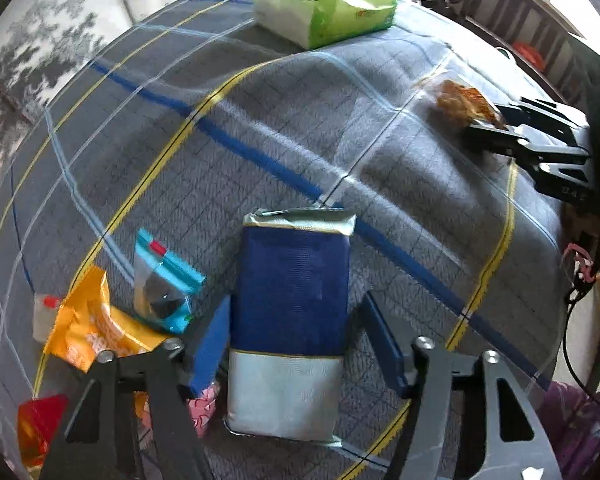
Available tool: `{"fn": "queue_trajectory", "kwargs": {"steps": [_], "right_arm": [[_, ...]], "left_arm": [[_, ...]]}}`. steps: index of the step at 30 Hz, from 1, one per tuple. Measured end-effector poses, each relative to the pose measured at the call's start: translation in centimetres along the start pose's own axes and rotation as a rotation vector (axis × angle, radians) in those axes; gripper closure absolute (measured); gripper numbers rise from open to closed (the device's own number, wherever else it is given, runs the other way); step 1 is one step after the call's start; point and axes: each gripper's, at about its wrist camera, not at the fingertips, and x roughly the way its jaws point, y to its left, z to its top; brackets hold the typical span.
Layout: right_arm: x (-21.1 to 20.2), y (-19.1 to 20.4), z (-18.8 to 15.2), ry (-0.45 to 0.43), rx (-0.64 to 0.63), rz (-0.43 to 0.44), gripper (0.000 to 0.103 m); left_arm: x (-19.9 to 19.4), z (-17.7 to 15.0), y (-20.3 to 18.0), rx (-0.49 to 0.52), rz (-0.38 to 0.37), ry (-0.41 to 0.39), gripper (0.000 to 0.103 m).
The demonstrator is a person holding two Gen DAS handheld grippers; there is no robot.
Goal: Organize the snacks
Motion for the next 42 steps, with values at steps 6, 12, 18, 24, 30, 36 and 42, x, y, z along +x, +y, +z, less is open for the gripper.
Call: {"fn": "queue_trajectory", "kwargs": {"steps": [6,12,18,24,30,36,42], "right_arm": [[0.0,0.0,0.0,0.0,0.0,0.0,0.064],[-0.1,-0.2,0.0,0.0,0.004,0.001,0.064],[-0.1,-0.2,0.0,0.0,0.004,0.0,0.064],[-0.1,-0.2,0.0,0.001,0.003,-0.001,0.064],[-0.1,-0.2,-0.1,0.002,0.001,-0.005,0.064],[0.0,0.0,-0.1,0.005,-0.01,-0.02,0.064],[0.0,0.3,-0.1,0.008,-0.019,-0.034,0.064]], "left_arm": [[-0.5,-0.6,-1.2,-0.023,0.024,-0.031,0.057],[-2.2,-3.4,-4.1,-0.112,0.032,-0.117,0.057],[-4.8,-5.9,-5.3,-0.289,0.036,-0.206,0.057],[-7.6,-8.0,-6.0,-0.396,0.099,-0.256,0.057],[-9.6,-10.0,-5.3,-0.491,0.168,-0.287,0.057],[-11.5,-12.3,-4.4,-0.543,0.234,-0.32,0.057],[-13.7,-14.1,-3.7,-0.582,0.282,-0.365,0.057]]}}
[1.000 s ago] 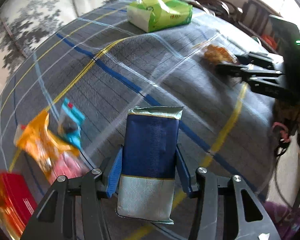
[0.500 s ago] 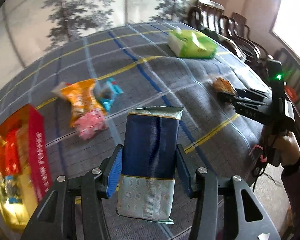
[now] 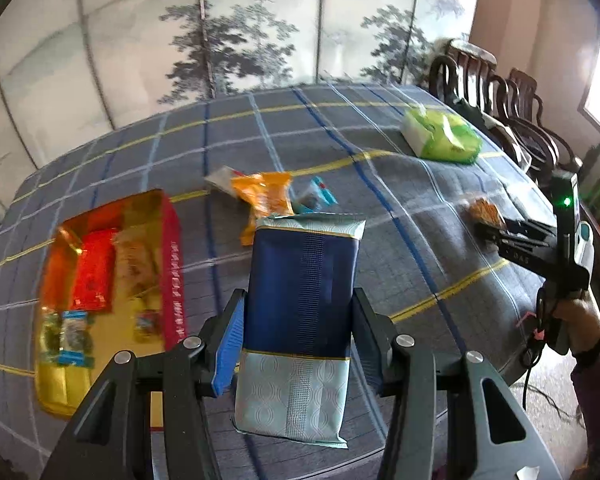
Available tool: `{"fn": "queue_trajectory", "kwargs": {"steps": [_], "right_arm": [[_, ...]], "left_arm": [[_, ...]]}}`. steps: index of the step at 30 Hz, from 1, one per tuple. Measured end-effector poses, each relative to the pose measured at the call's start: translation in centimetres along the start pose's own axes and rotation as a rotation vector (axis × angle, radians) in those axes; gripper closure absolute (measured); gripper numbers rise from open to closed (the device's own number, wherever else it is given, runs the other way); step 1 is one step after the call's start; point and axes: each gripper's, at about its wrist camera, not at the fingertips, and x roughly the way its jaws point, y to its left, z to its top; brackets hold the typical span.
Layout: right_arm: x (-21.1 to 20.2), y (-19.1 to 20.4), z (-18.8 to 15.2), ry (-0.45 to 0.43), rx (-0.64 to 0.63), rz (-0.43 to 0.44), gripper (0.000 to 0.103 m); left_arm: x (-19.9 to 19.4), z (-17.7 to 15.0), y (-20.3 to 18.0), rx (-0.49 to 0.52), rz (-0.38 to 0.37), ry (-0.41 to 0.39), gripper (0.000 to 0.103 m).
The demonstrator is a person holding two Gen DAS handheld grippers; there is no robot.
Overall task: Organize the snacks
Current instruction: 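Carry the blue-and-white box into the gold tin and open the left tool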
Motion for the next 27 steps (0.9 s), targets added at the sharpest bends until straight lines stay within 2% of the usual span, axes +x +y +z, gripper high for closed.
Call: {"fn": "queue_trajectory", "kwargs": {"steps": [14,27], "right_arm": [[-0.1,0.2,0.0,0.003,-0.009,-0.012,0.064],[-0.2,0.1,0.1,0.004,-0.014,-0.021,0.064]], "left_arm": [[-3.3,-0.9,6.2,-0.116,0.106,-0.054,0.057],[-3.2,-2.0,11.0,-0.215,0.176,-0.048,0.056]]}}
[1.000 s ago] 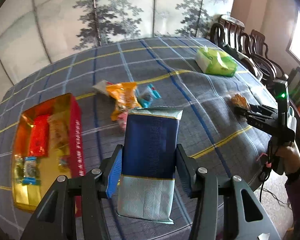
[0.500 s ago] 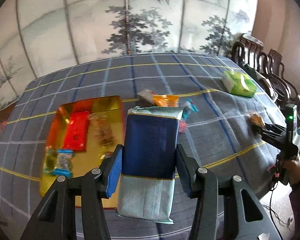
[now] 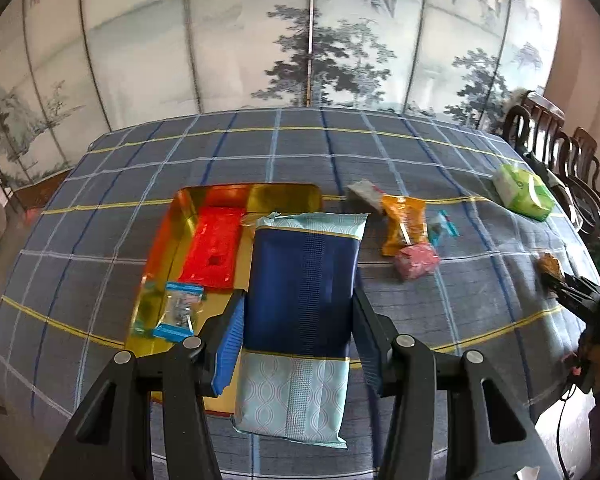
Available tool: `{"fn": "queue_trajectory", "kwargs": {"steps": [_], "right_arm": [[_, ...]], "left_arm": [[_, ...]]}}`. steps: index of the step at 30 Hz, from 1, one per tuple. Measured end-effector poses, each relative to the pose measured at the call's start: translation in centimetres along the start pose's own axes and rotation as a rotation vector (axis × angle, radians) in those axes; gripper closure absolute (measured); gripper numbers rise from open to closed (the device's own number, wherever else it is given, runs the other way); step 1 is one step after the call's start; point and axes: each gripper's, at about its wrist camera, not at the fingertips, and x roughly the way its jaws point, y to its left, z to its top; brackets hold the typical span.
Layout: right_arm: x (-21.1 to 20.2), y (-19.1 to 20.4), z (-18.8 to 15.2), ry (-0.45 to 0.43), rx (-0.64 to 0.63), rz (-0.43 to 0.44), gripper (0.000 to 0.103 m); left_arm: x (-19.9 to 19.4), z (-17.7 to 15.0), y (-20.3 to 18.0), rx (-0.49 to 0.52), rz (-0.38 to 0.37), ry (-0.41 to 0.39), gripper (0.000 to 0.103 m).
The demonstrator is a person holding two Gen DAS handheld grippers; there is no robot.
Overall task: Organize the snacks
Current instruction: 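Carry the blue-and-white box into the gold tin and open the left tool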
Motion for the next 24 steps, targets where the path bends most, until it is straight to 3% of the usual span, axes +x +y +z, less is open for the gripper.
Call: {"fn": "queue_trajectory", "kwargs": {"steps": [24], "right_arm": [[0.0,0.0,0.0,0.001,-0.002,-0.003,0.064]], "left_arm": [[4.9,-1.2,4.2,-0.076,0.076,0.074,0.057]]}}
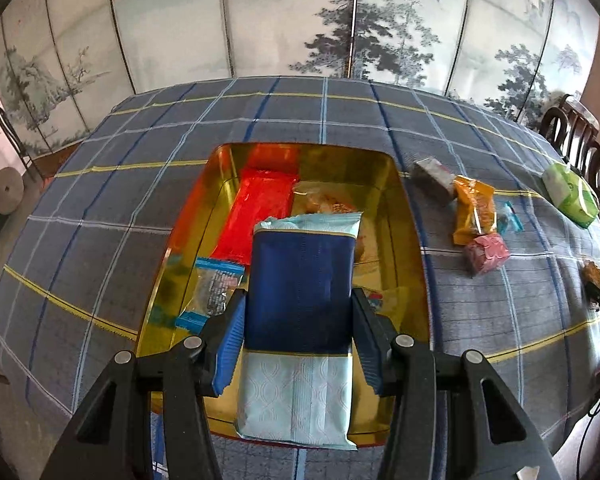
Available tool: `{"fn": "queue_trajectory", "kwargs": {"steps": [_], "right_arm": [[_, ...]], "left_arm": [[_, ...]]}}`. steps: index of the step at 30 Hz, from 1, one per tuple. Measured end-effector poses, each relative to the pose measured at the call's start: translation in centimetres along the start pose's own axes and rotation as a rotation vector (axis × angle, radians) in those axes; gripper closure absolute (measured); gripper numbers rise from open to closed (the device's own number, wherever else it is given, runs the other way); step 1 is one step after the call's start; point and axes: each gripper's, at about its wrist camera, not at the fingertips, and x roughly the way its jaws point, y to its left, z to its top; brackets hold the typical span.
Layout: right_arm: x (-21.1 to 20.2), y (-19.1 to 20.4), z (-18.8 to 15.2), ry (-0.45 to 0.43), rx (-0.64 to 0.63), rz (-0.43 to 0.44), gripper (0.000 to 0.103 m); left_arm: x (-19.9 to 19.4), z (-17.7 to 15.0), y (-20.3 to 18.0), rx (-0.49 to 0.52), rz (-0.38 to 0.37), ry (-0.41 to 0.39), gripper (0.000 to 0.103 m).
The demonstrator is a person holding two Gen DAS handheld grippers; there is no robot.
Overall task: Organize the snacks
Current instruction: 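Carry the blue-and-white box into the gold tin and open the left tool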
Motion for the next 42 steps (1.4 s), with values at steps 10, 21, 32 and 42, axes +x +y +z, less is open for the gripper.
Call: {"fn": "queue_trajectory", "kwargs": {"steps": [10,21,32,42], "right_arm": [[0.0,-0.1,0.0,0.001,-0.001,-0.002,0.064],[0.0,0.1,0.0,0.001,-0.002,-0.003,0.064],[-0.1,-0.1,0.0,0.0,-0.004,-0.012,0.064],[-0.8,0.0,-0.4,-0.012,0.023,-0.022,0.064]], "left_arm": [[1.2,-0.1,0.9,-0.025,0.009,0.013,0.057],[0.6,0.2,1.0,-0.024,0.001,-0.017,0.055],[-0.9,-0.1,0.6,0.002,0.075,-0.109,0.05],[-2.3,-0.1,1.9,-0.004,0.117,-0.198,0.047]]}}
